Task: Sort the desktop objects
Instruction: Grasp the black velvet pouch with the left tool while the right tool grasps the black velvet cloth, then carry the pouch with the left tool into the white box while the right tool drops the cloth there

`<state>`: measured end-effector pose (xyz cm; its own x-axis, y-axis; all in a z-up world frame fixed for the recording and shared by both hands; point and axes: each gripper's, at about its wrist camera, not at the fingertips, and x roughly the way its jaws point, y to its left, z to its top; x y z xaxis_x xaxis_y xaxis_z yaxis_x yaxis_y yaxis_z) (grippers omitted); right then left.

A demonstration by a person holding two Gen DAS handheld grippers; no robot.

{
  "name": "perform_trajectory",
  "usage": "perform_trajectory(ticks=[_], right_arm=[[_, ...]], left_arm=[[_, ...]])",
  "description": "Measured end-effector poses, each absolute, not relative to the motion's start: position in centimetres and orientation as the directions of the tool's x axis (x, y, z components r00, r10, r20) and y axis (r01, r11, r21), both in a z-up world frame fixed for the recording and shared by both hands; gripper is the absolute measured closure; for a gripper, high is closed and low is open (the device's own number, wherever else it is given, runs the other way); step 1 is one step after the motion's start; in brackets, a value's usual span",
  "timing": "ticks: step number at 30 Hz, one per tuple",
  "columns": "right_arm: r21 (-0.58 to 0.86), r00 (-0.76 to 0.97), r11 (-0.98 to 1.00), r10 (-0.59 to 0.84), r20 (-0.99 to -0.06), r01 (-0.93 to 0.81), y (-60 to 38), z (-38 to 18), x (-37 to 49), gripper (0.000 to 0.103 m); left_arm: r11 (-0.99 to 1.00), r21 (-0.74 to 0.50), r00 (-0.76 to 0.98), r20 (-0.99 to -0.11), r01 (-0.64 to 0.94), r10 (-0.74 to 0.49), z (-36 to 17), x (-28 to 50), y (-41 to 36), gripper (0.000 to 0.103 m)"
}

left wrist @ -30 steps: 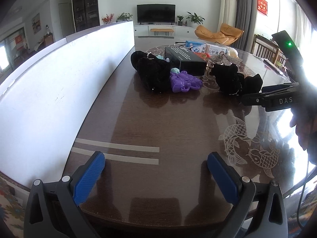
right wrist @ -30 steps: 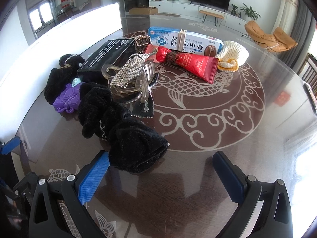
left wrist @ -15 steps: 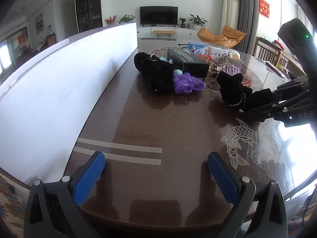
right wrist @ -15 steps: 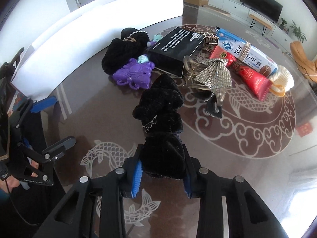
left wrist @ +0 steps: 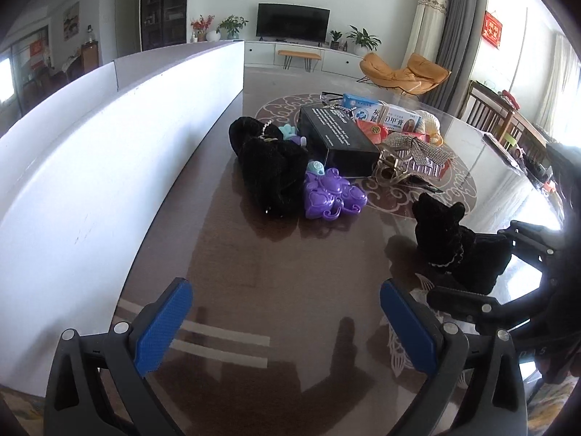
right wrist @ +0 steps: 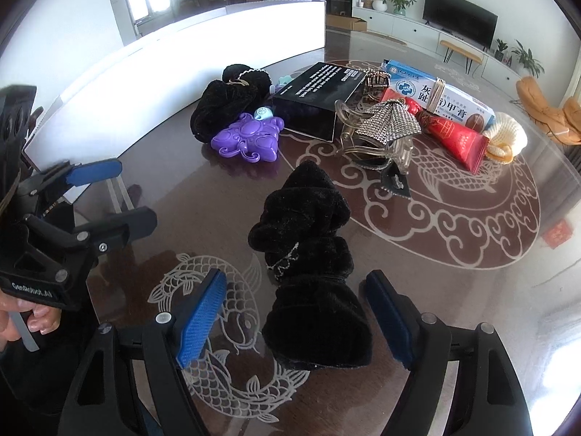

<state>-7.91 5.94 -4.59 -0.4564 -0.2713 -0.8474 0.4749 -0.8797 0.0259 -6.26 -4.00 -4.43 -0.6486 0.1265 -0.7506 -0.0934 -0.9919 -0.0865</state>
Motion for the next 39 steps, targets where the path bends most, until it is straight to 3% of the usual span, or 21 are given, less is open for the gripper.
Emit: perform_trajectory(ticks=[11, 14, 15, 16, 26, 30, 32, 33, 34, 39], right_arm=[[0.106, -0.486, -0.900, -0.324, -0.812, 0.422, 7.8, -4.5, -6.7, 0.024], [0.093, -0.500, -0.899, -0.321, -0.805, 0.428, 8.1, -4.1, -6.0, 0.024], [0.090, -0.501, -0.898, -0.320, -0.804, 0.430, 8.2, -4.0, -5.7, 0.024], [0.086, -0.501, -0.897, -0.319, -0.804, 0.434, 8.3, -4.0, -5.6, 0.024], [0.061, -0.467, -0.862, -0.331, -0.820, 0.503, 8.7, -2.5, -5.4, 0.023], [-0.042, -0.464, -0.802, -0.302, -0.833, 0.596, 5.8, -2.4, -6.9, 0.024], [-0.051, -0.440, -0.784, -0.293, -0.849, 0.619, 4.7, -2.9, -8.3, 0.034], [-0.041, -0.417, -0.779, -0.290, -0.862, 0.626, 4.5, -3.4, -8.9, 0.062], [-0.038, -0.394, -0.781, -0.272, -0.878, 0.624, 4.4, -3.7, -9.4, 0.068], [0.005, -0.418, -0.827, -0.290, -0.861, 0.563, 4.8, -0.3, -10.2, 0.068]], left_arm=[[-0.986, -0.158, -0.607, -0.790, 0.057, 0.091, -4.2, -16.9, -4.1, 0.001], [-0.984, -0.170, -0.626, -0.773, 0.047, 0.104, -4.4, -17.1, -4.4, 0.025], [-0.985, -0.166, -0.631, -0.769, 0.037, 0.106, -4.4, -17.0, -4.6, 0.052], [-0.988, -0.152, -0.620, -0.778, 0.025, 0.104, -4.6, -17.0, -4.7, 0.066], [-0.980, -0.186, -0.601, -0.776, -0.072, 0.192, -4.4, -7.3, -6.8, 0.066], [-0.977, -0.194, -0.602, -0.770, -0.093, 0.210, -4.3, -5.2, -6.5, 0.066], [-0.971, -0.216, -0.609, -0.759, -0.099, 0.231, -3.8, -4.8, -6.6, 0.066], [-0.969, -0.227, -0.617, -0.750, -0.101, 0.240, -3.3, -4.6, -6.7, 0.066], [-0.965, -0.239, -0.628, -0.737, -0.105, 0.250, -2.5, -4.4, -6.8, 0.066], [-0.938, -0.329, -0.696, -0.648, -0.112, 0.310, 3.0, -2.7, -9.3, 0.066]])
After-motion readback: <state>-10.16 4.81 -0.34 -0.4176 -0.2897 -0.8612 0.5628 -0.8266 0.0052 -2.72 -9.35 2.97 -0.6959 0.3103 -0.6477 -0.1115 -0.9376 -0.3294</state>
